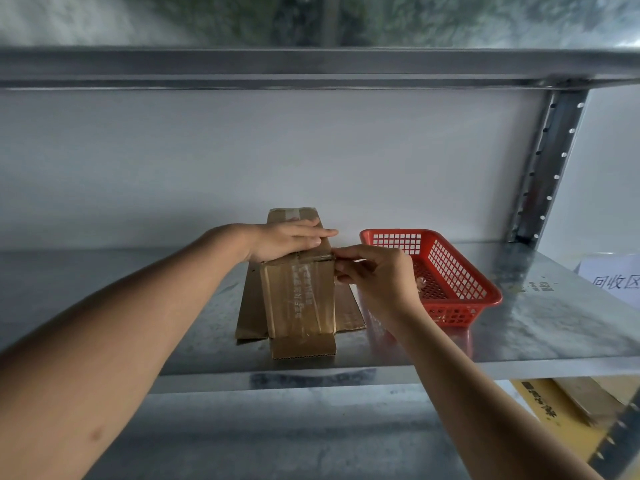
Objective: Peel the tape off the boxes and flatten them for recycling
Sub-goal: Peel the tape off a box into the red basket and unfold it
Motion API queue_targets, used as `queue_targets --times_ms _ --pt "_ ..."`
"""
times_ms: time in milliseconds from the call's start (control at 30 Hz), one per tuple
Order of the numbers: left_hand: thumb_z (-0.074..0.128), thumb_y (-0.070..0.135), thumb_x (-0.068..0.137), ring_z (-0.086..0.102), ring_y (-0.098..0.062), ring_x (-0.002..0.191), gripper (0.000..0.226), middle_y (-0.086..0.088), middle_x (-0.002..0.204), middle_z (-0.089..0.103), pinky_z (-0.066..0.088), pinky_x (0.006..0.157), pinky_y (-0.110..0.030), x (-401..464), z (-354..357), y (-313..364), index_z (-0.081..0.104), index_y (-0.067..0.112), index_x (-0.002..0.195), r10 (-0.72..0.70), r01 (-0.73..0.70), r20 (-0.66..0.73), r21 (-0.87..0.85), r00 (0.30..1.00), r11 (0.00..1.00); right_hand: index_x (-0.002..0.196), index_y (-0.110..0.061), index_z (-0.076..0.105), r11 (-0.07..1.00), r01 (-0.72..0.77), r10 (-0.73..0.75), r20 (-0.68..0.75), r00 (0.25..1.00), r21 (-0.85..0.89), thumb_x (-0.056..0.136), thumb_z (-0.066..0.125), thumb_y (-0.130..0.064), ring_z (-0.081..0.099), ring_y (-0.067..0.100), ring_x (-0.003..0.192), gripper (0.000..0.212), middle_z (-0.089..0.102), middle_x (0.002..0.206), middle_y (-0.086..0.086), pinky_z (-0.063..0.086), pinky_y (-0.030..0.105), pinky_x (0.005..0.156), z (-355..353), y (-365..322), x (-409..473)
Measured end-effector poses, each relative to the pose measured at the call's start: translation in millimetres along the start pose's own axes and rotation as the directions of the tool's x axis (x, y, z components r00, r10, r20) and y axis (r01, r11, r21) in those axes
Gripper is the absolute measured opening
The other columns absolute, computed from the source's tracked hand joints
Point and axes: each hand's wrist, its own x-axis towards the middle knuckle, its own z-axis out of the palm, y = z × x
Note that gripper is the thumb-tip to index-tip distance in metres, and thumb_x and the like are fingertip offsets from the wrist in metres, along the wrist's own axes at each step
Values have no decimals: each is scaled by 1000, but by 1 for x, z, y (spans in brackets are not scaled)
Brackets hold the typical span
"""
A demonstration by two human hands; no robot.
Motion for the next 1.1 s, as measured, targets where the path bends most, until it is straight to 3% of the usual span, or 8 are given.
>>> queue_targets --times_ms 67,367,467,567,733,900,1100 --pt "35 53 107 -9 -8 157 40 16 171 6 -8 128 -46 0 0 -1 37 62 146 4 -4 -3 -8 1000 1000 104 -10 80 1000 19 -19 -19 1000 -5 89 72 8 78 12 76 24 79 81 -10 63 23 72 1 1 0" --pt "34 57 105 -8 -8 157 42 18 171 5 -5 128 -50 1 0 -4 37 64 146 24 -24 -8 3 1000 1000 83 -24 78 999 -54 54 -86 995 8 92 71 1 77 18 72 28 78 76 1 65 40 73 8 2 3" --pt "38 56 104 -5 -8 157 41 18 171 8 -4 128 -47 -1 -1 -5 41 63 145 36 -37 -7 -25 999 999 91 -17 80 985 22 -37 -89 995 -168 94 68 0 76 9 73 22 78 78 -4 64 37 73 12 2 1" --pt "43 49 107 0 -6 157 39 17 171 11 -1 128 -42 -3 -4 -6 46 59 144 52 -52 -2 -73 999 996 95 -15 79 901 199 -242 -67 968 -385 94 66 -2 72 4 73 18 77 82 -7 60 31 67 16 2 -4" --pt "48 45 107 9 -6 156 37 17 170 16 7 127 -37 -6 -9 -4 53 54 142 70 -69 8 -92 998 993 100 -10 70 774 331 -365 47 930 -540 99 62 -10 68 20 73 8 72 93 2 54 37 59 18 -2 -7" --pt "46 49 106 10 -5 155 37 15 170 15 6 126 -33 -4 -7 -9 52 56 142 100 -100 -5 -67 995 993 111 -5 58 603 462 -345 309 886 -650 104 44 -29 62 31 64 29 58 100 9 51 44 50 7 -11 4" --pt "44 64 95 9 -7 156 31 14 171 13 5 128 -38 -1 -5 -10 48 74 124 120 -121 -18 -56 993 991 103 0 59 435 585 -363 461 810 -685 92 67 -6 41 18 57 14 54 91 11 50 40 44 -2 -17 14"
